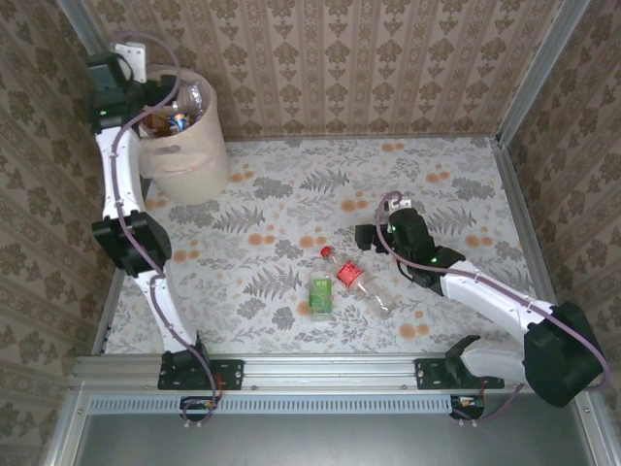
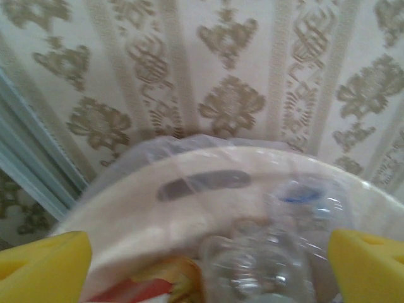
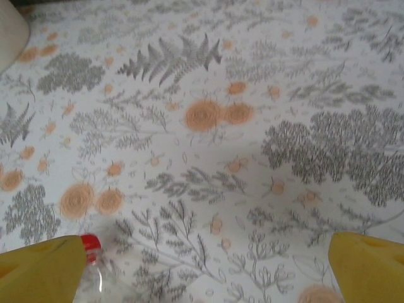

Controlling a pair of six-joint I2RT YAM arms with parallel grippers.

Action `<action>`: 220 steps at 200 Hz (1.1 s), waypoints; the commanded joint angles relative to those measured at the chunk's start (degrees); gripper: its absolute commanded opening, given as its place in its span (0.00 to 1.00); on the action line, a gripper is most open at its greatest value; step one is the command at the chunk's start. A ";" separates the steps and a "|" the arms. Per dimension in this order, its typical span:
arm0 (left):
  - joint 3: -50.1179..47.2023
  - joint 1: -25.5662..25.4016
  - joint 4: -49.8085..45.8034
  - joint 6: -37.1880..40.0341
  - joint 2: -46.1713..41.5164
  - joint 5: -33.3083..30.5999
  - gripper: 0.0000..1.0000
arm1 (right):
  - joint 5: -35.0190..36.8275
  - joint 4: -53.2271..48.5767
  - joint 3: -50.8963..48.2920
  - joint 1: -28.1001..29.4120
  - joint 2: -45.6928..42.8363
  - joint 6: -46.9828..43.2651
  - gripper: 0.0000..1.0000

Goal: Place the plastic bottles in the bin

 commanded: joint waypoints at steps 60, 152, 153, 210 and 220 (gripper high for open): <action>-20.14 -8.30 9.44 -15.36 -18.16 -5.10 1.00 | -10.98 -20.69 1.60 5.82 -0.29 1.18 1.00; -39.05 -10.56 13.36 -33.84 -30.75 -1.84 1.00 | -9.15 -28.30 4.43 11.20 10.20 1.36 1.00; -39.14 -10.56 13.35 -33.95 -30.86 -1.89 1.00 | -9.11 -28.37 4.41 11.29 10.22 1.42 1.00; -44.78 -10.47 11.63 -33.41 -35.28 -0.28 1.00 | -5.51 -29.40 1.67 14.67 10.85 6.02 0.95; -45.16 -10.31 11.73 -33.30 -35.46 1.50 1.00 | -4.51 -29.22 1.30 14.70 10.85 6.59 0.93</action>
